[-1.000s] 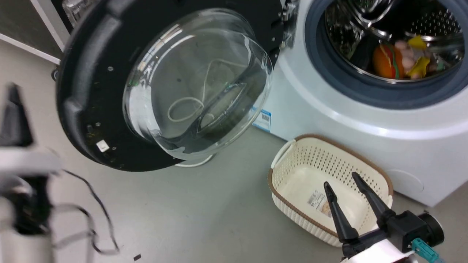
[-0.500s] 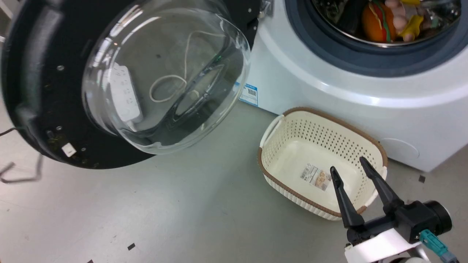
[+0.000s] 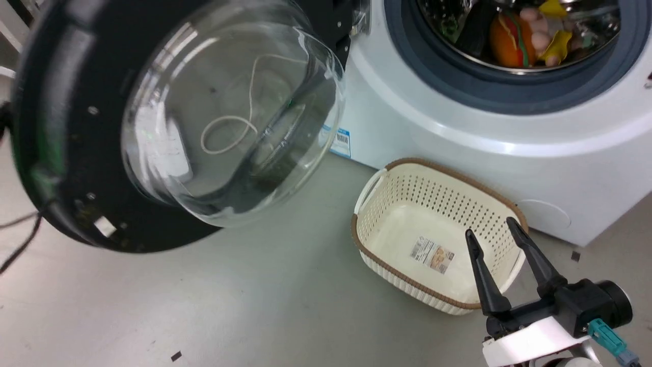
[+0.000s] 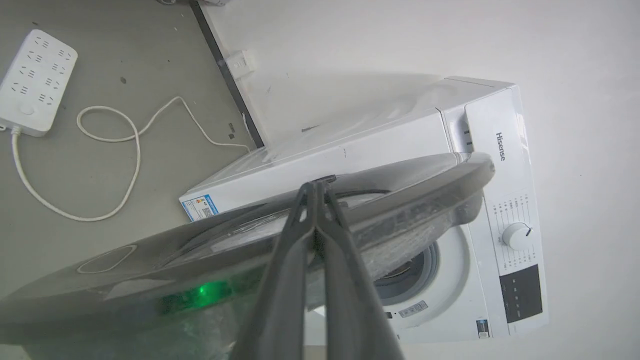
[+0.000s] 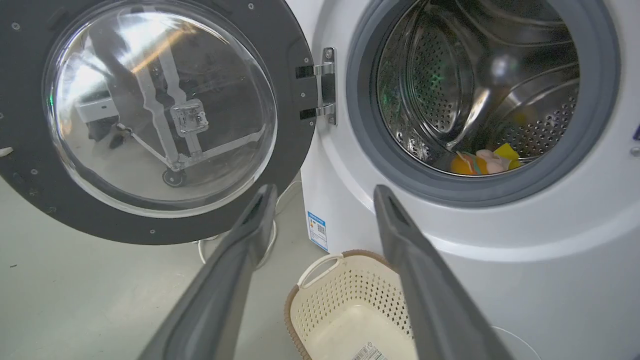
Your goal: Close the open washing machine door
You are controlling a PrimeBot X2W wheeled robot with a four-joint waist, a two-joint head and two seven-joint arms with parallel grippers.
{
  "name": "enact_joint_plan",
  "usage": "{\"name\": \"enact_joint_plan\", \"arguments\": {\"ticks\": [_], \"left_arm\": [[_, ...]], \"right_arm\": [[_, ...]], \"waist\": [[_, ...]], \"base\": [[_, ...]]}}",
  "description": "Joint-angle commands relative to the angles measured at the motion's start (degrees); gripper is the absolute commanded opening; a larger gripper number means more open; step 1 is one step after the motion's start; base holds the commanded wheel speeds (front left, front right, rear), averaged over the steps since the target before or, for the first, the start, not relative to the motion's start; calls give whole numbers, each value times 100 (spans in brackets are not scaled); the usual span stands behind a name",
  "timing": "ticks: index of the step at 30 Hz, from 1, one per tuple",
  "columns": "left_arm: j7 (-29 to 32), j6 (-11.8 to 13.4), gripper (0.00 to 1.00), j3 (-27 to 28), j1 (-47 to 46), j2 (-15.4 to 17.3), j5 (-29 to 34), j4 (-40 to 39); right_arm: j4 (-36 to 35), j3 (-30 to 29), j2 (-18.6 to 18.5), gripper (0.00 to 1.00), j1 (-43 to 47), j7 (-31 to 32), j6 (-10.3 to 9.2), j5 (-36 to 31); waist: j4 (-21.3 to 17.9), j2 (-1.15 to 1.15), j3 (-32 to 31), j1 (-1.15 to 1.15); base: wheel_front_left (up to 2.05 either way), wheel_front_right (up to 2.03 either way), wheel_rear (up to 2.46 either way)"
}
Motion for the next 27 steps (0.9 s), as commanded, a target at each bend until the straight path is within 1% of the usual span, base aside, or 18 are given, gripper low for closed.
{"name": "enact_joint_plan", "arguments": {"ticks": [1,6,11,14,17,18,19,20,21,22,23,24,27], "left_arm": [[210,-24,0,-54,236,-145,-92,-117],[719,33,0,-161,677,-426,-364,-520],[1043,99,0,-283,1176,-837,-587,-979],[1218,124,0,-432,1561,-1135,-662,-1313],[1317,181,0,-647,1975,-1549,-711,-1726],[1340,189,0,-724,2106,-1668,-729,-1841],[1340,189,0,-724,2106,-1668,-729,-1841],[1389,165,0,-899,2373,-1851,-800,-2018],[1389,165,0,-899,2373,-1851,-800,-2018],[1389,151,0,-1017,2502,-1926,-844,-2110],[1306,156,0,-1278,2749,-2027,-1001,-2277],[1306,156,0,-1278,2749,-2027,-1001,-2277],[996,192,0,-1774,3070,-2068,-1529,-2415]], "right_arm": [[32,-20,28,100,1,-25,5,32],[88,-61,87,100,67,-25,5,32],[129,-144,133,100,156,-25,5,20],[133,-283,151,100,216,-25,5,10],[119,-504,163,100,281,-25,5,-12],[117,-584,165,100,301,-25,5,-20],[117,-584,165,100,301,-25,5,-20],[130,-718,169,100,333,-25,5,-8],[130,-718,169,100,333,-25,5,-8],[135,-776,170,100,345,-25,5,13],[154,-880,171,100,357,-25,5,40],[154,-880,171,100,357,-25,5,40],[182,-1016,171,100,331,-25,5,56]], "waist": [[1,0,-113,0],[3,0,-362,0],[-32,0,-586,0],[-87,0,-709,0],[-138,0,-791,0],[-161,0,-812,0],[-161,0,-812,0],[-226,0,-859,0],[-226,0,-859,0],[-263,0,-874,0],[-360,0,-898,0],[-360,0,-898,0],[-556,0,-885,0]], "base": [[0,0,0],[0,0,0],[0,0,0],[0,0,0],[0,0,0],[0,0,0],[0,0,0],[0,0,0],[0,0,0],[0,0,0],[0,0,0],[0,0,0],[0,0,0]]}}
